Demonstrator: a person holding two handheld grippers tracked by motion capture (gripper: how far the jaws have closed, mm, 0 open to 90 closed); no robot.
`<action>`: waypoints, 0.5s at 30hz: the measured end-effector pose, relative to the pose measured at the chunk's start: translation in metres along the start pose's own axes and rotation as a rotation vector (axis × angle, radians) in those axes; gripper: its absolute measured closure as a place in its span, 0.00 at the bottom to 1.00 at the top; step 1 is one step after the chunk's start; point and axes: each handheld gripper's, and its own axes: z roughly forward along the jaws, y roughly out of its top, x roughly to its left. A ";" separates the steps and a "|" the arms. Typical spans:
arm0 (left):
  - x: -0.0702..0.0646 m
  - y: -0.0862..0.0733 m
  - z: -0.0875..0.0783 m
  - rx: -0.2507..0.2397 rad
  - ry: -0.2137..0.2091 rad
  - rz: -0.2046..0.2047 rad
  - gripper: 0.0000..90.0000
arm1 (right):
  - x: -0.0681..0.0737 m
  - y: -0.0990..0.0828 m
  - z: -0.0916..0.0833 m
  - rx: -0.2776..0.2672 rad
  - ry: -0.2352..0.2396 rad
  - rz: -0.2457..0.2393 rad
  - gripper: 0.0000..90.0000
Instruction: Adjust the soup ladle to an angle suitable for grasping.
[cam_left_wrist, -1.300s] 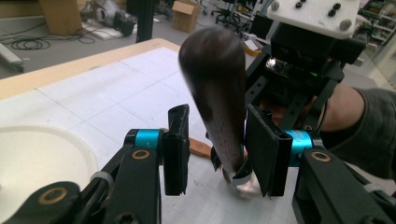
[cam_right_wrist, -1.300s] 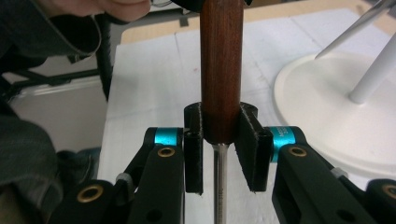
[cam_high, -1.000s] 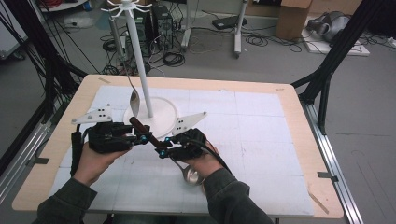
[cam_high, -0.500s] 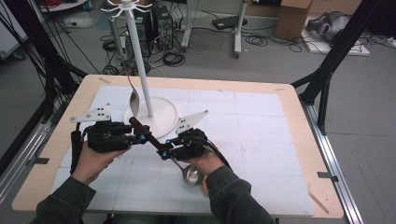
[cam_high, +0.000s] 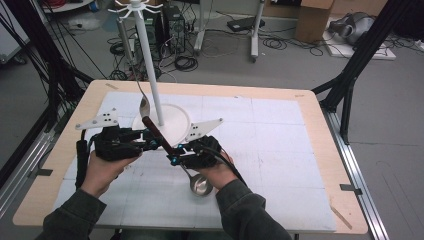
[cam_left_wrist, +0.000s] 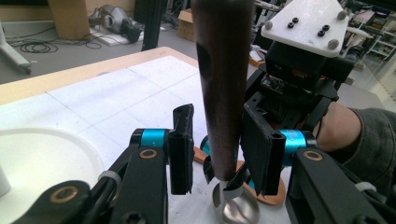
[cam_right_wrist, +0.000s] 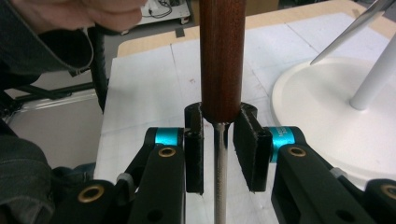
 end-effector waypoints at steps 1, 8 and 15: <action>0.000 0.000 0.000 0.001 -0.002 0.004 0.71 | 0.001 0.002 0.001 -0.001 -0.005 -0.001 0.83; -0.002 0.003 -0.003 -0.012 -0.002 0.007 0.77 | 0.003 0.008 0.004 -0.042 -0.025 0.020 0.83; -0.006 0.012 -0.007 0.022 -0.033 0.065 0.81 | 0.000 0.008 0.005 -0.064 0.041 0.001 0.80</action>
